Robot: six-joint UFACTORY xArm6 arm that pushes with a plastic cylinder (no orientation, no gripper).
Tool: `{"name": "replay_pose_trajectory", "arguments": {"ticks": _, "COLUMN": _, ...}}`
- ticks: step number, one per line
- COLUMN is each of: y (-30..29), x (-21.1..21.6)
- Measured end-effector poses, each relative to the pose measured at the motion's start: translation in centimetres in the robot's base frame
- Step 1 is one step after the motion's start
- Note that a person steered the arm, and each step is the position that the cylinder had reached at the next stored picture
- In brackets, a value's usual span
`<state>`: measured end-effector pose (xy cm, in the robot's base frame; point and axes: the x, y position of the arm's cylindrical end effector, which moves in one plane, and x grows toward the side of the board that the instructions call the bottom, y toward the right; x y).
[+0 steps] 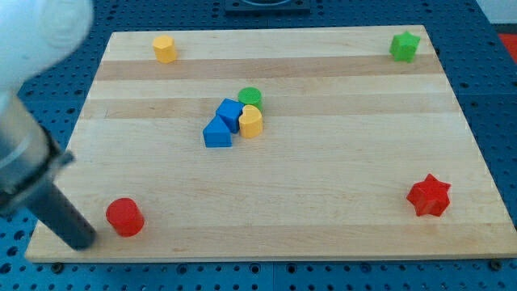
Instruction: Slide the red circle into the blue triangle
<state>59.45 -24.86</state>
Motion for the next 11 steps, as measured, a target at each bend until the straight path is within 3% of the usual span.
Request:
{"name": "replay_pose_trajectory", "arguments": {"ticks": 1, "y": 6.1, "x": -2.2}}
{"name": "replay_pose_trajectory", "arguments": {"ticks": 3, "y": 1.6, "x": -0.3}}
{"name": "replay_pose_trajectory", "arguments": {"ticks": 4, "y": 6.9, "x": 1.8}}
{"name": "replay_pose_trajectory", "arguments": {"ticks": 5, "y": 11.2, "x": -0.8}}
{"name": "replay_pose_trajectory", "arguments": {"ticks": 6, "y": 11.2, "x": -3.3}}
{"name": "replay_pose_trajectory", "arguments": {"ticks": 7, "y": 11.3, "x": -3.1}}
{"name": "replay_pose_trajectory", "arguments": {"ticks": 8, "y": 15.3, "x": -3.4}}
{"name": "replay_pose_trajectory", "arguments": {"ticks": 10, "y": 16.0, "x": -9.9}}
{"name": "replay_pose_trajectory", "arguments": {"ticks": 11, "y": 17.2, "x": -9.8}}
